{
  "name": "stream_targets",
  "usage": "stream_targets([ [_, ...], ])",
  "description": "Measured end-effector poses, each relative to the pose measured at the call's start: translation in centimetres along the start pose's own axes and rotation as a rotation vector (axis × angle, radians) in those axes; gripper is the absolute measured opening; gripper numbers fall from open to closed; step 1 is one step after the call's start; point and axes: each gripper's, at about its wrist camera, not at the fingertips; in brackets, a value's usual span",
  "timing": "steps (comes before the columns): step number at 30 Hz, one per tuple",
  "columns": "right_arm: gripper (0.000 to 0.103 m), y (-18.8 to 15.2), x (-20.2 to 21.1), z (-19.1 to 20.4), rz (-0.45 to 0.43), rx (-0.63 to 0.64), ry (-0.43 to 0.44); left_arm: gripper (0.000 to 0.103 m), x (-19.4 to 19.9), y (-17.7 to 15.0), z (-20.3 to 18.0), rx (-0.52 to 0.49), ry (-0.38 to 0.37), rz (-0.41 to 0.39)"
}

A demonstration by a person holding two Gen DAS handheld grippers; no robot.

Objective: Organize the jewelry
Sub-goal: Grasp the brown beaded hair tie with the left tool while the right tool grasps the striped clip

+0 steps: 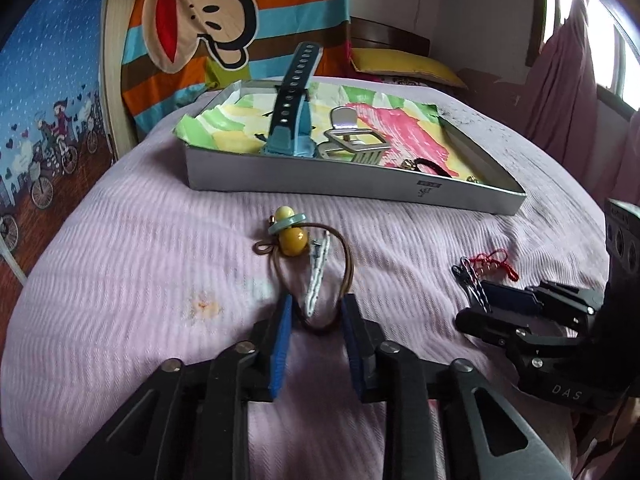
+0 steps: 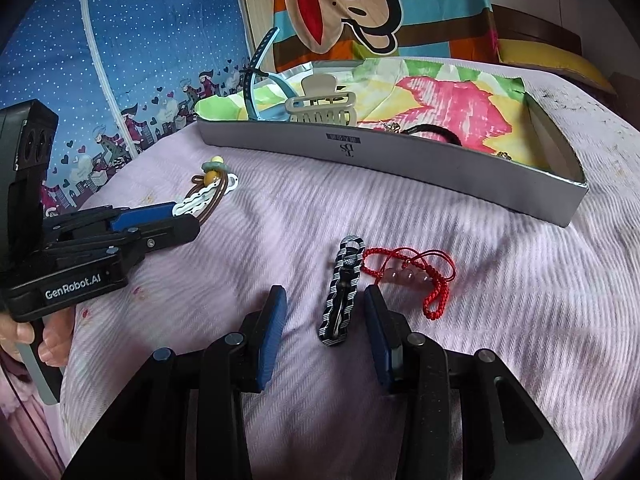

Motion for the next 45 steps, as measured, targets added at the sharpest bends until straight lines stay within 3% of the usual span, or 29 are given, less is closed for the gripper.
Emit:
stream_targets([
  [4, 0.036, 0.0, -0.1, -0.2, 0.001, -0.001, 0.001, 0.010, -0.1, -0.2, 0.6, 0.039, -0.016, 0.012],
  [11, 0.036, -0.2, -0.1, -0.3, -0.005, -0.005, 0.011, 0.008, 0.9, -1.3, 0.9, 0.058, -0.051, 0.015],
  [22, 0.035, -0.7, 0.0, -0.2, 0.000, -0.006, 0.022, 0.005, 3.1, -3.1, -0.1, -0.006, -0.051, -0.027],
  [26, 0.017, -0.8, 0.1, -0.2, -0.002, -0.011, 0.026, 0.005, 3.8, -3.2, -0.1, -0.009, -0.077, -0.050],
  [30, 0.012, -1.0, 0.3, -0.2, -0.011, -0.022, 0.032, 0.005, 4.7, -3.1, 0.1, 0.001, -0.119, -0.069],
  [38, 0.012, -1.4, 1.9, 1.2, -0.085, 0.039, 0.050, 0.004, 7.1, -2.6, 0.1, 0.012, -0.167, -0.125],
  [45, 0.012, -1.3, 4.1, 1.5, -0.177, 0.064, 0.045, 0.004, 9.3, -0.1, -0.3, 0.026, -0.205, -0.185],
])
Point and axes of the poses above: each gripper's, at about its wrist camera, not at the fingertips, and x roughly against the way its jaws point, z to its left, y to its top, and after that the axes turned 15 degrees about y, right-handed
